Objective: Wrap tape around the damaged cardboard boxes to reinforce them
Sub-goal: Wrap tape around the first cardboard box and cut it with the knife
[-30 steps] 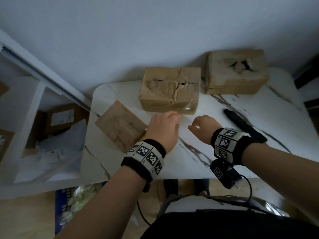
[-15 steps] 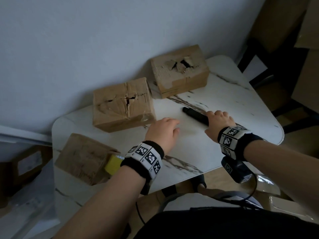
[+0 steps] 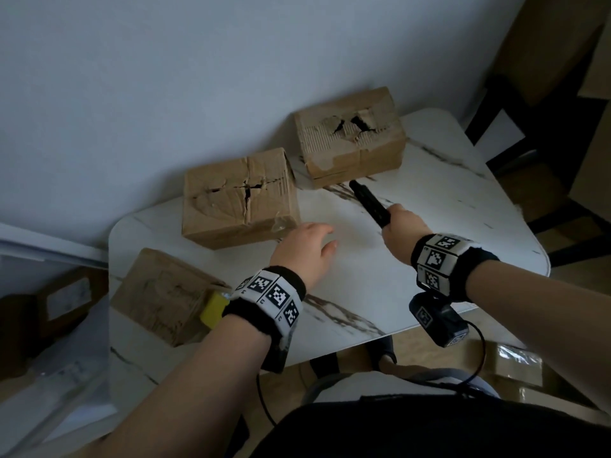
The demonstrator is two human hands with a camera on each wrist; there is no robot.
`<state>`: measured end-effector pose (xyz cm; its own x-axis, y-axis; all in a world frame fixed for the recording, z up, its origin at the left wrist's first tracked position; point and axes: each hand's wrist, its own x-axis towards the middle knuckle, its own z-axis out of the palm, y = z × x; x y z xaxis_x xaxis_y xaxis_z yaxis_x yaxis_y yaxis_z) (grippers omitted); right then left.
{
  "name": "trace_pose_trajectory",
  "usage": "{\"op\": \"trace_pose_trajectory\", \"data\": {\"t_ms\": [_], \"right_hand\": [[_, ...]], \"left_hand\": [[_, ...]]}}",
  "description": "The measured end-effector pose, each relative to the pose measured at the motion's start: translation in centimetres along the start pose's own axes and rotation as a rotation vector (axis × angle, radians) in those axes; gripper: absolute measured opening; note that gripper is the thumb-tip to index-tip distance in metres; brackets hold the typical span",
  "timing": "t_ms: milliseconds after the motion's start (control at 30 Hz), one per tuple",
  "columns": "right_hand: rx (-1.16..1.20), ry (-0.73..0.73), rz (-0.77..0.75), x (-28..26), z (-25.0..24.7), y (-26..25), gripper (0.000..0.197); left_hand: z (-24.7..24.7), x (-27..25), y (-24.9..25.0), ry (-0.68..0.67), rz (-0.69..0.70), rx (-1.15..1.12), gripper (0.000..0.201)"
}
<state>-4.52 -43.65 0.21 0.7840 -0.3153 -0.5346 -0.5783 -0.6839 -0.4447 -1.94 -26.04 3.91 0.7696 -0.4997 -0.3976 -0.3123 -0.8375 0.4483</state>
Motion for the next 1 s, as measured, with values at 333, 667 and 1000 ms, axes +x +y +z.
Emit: {"op": "trace_pose_trajectory", "data": {"t_ms": [333, 667, 1000], "right_hand": [[0.042, 0.017, -0.418, -3.0, 0.4, -7.6, 0.023], [-0.184, -0.244, -0.694, -5.9, 5.7, -14.9, 0.028], [-0.396, -0.254, -0.715, -6.4, 8.0, -16.7, 0.036]], "left_hand": [[-2.6, -3.6, -4.0, 0.241, -0.170, -0.120, 0.038], [-2.5, -11.9, -11.1, 0.528, -0.611, -0.212, 0.012], [1.2, -13.7, -13.4, 0.154, -0.843, -0.452, 0.062]]}}
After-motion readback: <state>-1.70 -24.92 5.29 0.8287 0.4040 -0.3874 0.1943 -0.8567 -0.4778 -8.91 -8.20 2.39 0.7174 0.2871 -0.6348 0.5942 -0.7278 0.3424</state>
